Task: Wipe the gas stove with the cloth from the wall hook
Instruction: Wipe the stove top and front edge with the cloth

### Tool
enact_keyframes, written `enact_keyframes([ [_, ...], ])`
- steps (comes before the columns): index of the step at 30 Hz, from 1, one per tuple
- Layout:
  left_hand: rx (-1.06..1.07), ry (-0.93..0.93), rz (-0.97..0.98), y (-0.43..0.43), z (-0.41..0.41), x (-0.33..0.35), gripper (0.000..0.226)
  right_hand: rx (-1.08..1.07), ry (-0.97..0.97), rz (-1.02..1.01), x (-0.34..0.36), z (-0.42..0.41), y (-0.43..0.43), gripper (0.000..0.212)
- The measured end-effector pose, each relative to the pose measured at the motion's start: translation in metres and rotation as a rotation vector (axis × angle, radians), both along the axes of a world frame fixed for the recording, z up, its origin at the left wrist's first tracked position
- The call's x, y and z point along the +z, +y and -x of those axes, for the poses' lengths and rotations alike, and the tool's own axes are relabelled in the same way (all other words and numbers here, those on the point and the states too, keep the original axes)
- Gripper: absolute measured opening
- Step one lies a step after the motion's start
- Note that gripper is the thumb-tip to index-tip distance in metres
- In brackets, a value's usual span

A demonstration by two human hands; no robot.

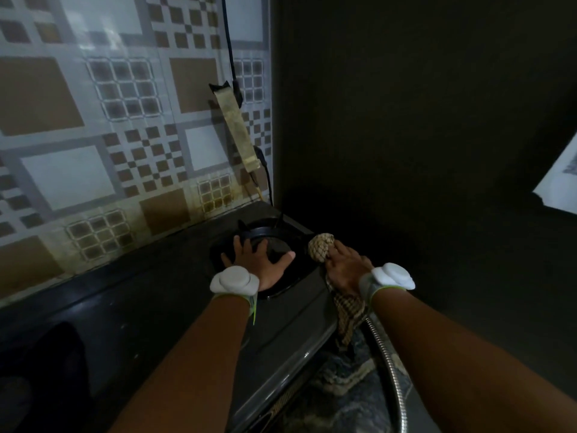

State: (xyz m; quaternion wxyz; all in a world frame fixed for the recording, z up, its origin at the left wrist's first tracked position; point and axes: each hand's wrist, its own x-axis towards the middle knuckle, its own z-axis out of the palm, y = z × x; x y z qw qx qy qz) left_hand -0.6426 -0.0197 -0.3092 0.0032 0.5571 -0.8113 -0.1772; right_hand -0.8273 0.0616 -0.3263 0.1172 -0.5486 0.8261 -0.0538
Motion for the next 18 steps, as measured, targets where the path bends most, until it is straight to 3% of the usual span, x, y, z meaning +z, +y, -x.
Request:
enact_keyframes([
  [5, -0.013, -0.02, -0.006, 0.005, -0.001, 0.001, 0.111, -0.016, -0.185, 0.006, 0.006, 0.013, -0.013, 0.054],
  [10, -0.034, -0.037, 0.001, 0.008, -0.004, 0.004, 0.119, -0.237, -0.235, 0.157, -0.006, 0.01, 0.017, 0.052],
  [15, -0.029, -0.06, 0.02, 0.009, -0.005, 0.003, 0.121, -0.618, -0.685, 0.444, -0.03, -0.01, 0.042, 0.063],
  [18, -0.029, -0.09, 0.024, 0.01, -0.003, 0.004, 0.122, -0.786, -0.895, 0.479, -0.037, -0.036, 0.048, 0.078],
])
